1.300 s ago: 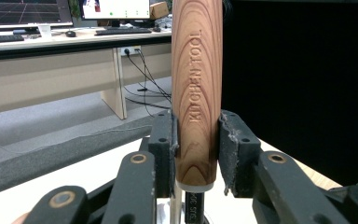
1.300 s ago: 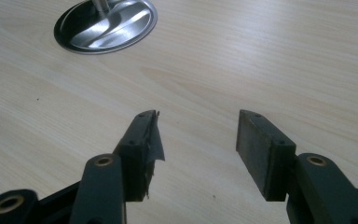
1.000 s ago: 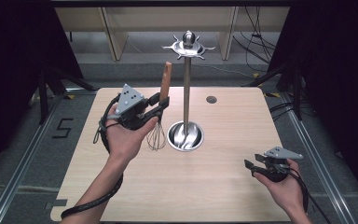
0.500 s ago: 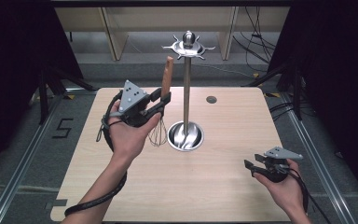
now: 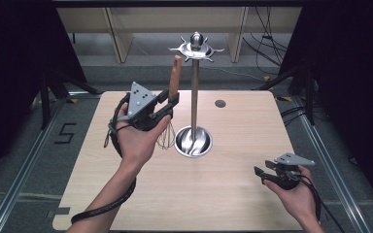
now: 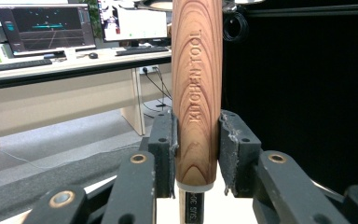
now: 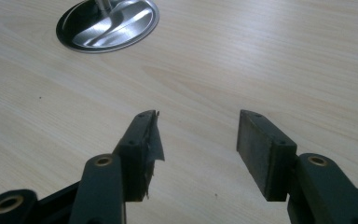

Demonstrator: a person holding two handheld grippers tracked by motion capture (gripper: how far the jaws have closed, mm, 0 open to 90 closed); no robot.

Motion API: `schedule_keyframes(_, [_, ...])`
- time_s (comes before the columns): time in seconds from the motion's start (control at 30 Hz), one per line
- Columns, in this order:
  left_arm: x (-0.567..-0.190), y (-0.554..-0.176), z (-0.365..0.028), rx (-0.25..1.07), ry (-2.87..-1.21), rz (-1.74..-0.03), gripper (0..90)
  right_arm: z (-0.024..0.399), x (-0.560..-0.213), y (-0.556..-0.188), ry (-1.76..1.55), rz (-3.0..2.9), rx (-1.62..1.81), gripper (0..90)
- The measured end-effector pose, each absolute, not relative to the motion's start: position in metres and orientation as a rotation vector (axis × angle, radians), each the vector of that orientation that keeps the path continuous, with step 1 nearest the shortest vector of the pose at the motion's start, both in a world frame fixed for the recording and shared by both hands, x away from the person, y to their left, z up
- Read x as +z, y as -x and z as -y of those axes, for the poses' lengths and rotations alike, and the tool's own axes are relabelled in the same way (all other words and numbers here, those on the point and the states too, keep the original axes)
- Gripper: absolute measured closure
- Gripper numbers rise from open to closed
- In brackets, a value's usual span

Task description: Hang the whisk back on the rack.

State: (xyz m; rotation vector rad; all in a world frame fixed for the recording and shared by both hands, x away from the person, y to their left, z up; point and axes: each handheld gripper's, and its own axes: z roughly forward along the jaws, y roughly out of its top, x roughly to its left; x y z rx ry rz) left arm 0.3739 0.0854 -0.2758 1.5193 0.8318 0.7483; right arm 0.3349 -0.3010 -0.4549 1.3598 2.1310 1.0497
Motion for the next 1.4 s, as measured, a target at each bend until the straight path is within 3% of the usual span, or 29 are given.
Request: schedule_keyframes(1.4, [-0.274,-0.381,-0.071,0.834,-1.513,-0.859,67.7,0.3,-0.455,-0.334,-1.368,-2.129,1.05,48.4])
